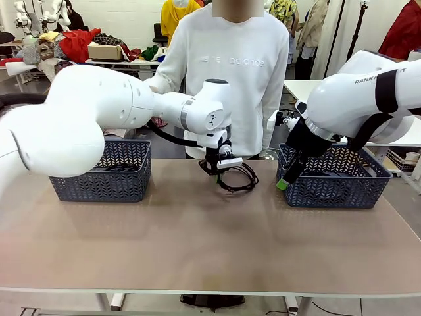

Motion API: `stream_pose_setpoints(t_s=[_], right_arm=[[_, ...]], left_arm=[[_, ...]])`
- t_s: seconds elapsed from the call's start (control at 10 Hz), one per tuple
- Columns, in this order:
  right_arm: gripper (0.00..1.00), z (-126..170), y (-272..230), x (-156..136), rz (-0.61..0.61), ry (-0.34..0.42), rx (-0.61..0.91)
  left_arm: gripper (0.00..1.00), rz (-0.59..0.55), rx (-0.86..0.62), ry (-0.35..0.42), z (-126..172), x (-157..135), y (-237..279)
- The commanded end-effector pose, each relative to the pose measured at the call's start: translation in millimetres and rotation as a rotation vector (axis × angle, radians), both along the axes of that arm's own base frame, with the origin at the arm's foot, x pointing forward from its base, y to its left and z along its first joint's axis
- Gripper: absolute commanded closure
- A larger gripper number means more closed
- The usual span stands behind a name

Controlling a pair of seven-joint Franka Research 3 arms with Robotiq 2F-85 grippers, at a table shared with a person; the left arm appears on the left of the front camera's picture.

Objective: Organize the cables according to human instructions.
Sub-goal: Pick up a bundle of cables and place it in the basket indicated by the human.

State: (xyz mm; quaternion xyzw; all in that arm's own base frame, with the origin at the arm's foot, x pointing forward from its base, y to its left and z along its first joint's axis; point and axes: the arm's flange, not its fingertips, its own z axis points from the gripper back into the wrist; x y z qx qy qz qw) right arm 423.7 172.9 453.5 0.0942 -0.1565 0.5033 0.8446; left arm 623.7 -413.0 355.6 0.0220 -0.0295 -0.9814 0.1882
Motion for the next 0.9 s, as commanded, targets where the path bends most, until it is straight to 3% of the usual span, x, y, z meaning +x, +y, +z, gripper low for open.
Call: stream_pose_setpoints(t_s=[0.0, 0.2, 0.8], right_arm=[[0.0, 0.4, 0.7, -1.0, -0.007, -0.001, 0.002], [0.0, 0.4, 0.7, -1.0, -0.007, -0.001, 0.002], [0.0, 0.4, 0.7, -1.0, -0.007, -0.001, 0.002]], left_arm=[[1.0, 0.157, 0.025, -0.014, 24.2, -21.2, 18.0], [1.0, 0.32, -0.039, -0.049, 57.4, -43.3, 46.8], [1.0, 0.599, -0.153, -0.192, 134.2, -85.1, 149.9]])
